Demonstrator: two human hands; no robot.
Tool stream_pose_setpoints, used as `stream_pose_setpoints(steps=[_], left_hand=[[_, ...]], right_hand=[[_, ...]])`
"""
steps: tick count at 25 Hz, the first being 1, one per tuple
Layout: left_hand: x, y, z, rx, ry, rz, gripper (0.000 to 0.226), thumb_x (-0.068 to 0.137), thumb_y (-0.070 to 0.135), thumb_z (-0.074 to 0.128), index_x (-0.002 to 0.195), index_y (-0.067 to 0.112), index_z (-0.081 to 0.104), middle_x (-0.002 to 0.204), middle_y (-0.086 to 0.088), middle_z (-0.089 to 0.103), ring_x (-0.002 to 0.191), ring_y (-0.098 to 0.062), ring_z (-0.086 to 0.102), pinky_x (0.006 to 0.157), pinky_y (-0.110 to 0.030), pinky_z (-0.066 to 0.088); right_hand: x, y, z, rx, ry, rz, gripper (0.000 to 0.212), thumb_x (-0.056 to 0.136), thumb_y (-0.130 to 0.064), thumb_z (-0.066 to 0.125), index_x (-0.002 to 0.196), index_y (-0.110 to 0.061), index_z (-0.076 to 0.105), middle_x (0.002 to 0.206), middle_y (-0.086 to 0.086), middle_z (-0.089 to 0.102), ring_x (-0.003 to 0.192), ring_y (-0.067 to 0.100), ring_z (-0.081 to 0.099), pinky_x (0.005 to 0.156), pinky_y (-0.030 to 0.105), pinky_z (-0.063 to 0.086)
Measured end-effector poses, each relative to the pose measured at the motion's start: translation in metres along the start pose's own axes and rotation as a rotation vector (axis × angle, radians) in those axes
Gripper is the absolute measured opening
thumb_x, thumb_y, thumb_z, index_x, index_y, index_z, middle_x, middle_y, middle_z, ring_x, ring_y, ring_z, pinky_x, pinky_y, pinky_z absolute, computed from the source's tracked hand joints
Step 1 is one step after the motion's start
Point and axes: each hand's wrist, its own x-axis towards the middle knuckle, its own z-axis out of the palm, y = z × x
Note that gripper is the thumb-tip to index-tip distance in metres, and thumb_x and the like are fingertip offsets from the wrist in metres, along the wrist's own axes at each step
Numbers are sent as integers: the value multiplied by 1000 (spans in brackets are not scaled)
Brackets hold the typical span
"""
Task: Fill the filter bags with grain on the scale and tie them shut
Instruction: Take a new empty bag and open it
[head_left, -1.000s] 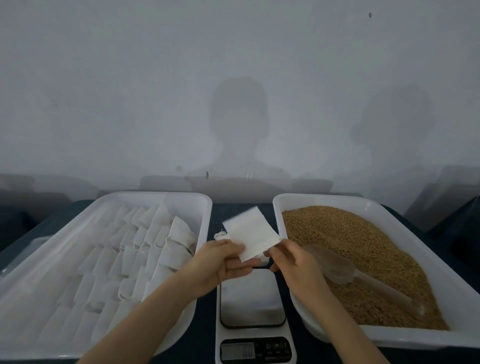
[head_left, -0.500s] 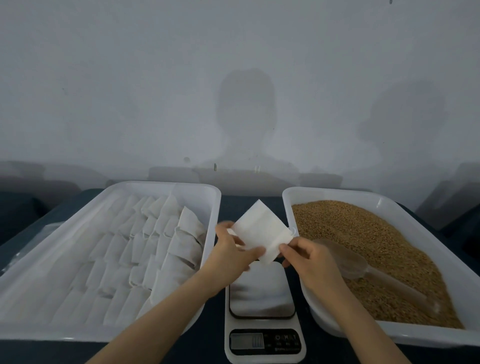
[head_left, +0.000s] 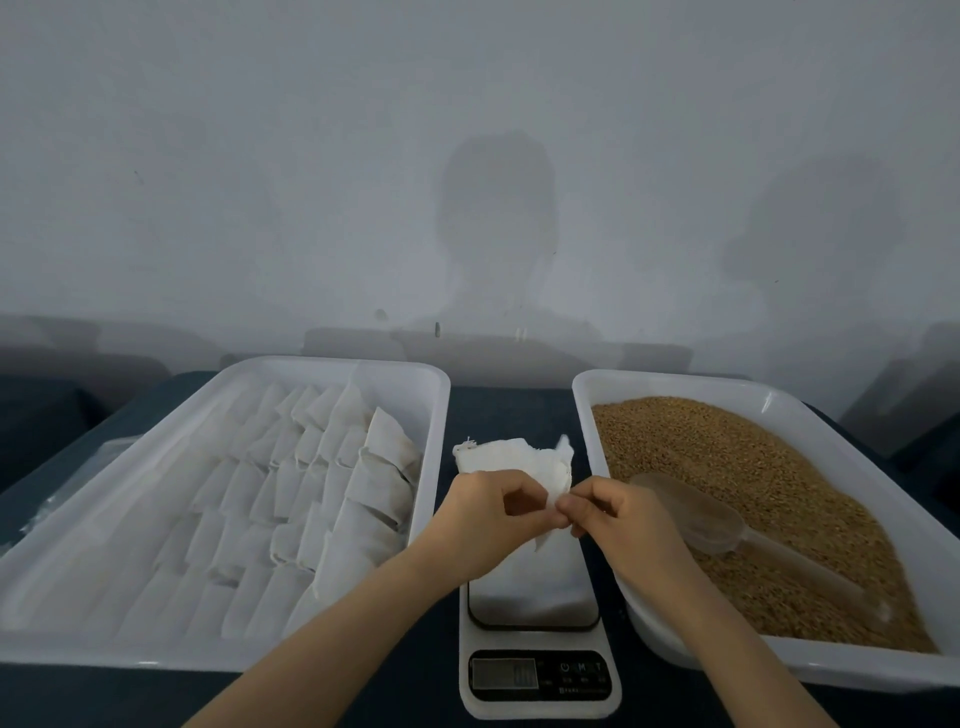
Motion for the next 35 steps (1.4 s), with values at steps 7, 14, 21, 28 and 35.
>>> stream_pose_setpoints(steps=[7, 14, 21, 28, 35], left_hand=[[0, 1, -1, 31, 5, -38, 15, 90, 27, 65, 76, 28, 70, 65, 19, 64, 65, 4, 61, 61, -8, 45], [0, -1, 5, 40, 104, -55, 21, 90, 26, 63, 71, 28, 53, 71, 7, 63, 66, 5, 59, 59, -6, 46], [-1, -5, 6, 47, 97, 192, 16, 88, 22, 68, 77, 27, 57, 84, 16, 59, 82, -1, 58, 72, -12, 47], [10, -3, -7, -336, 170, -111, 26, 95, 30, 57, 118, 36, 48, 115, 10, 56, 104, -7, 58, 83, -26, 55], [12, -6, -10, -442, 219, -106, 18, 88, 21, 69, 100, 31, 60, 89, 10, 68, 85, -6, 66, 68, -18, 53]], right_hand=[[-1, 2, 2, -16, 11, 12, 16, 89, -24, 61, 74, -21, 63, 66, -16, 66, 62, -1, 61, 59, 8, 42], [-3, 2, 4, -190, 140, -159, 19, 85, -11, 64, 76, -24, 54, 64, -4, 61, 59, 10, 60, 56, 29, 51], [0, -1, 9, -288, 87, -239, 20, 86, -3, 61, 71, -16, 64, 65, -15, 54, 58, 2, 52, 52, 13, 39], [-2, -1, 1, -43, 122, 49, 26, 89, -8, 59, 63, -3, 62, 39, -10, 43, 37, 5, 35, 39, 13, 25], [-2, -3, -2, 34, 75, 51, 29, 90, -10, 59, 71, 12, 57, 51, 1, 39, 48, 9, 30, 48, 21, 22]])
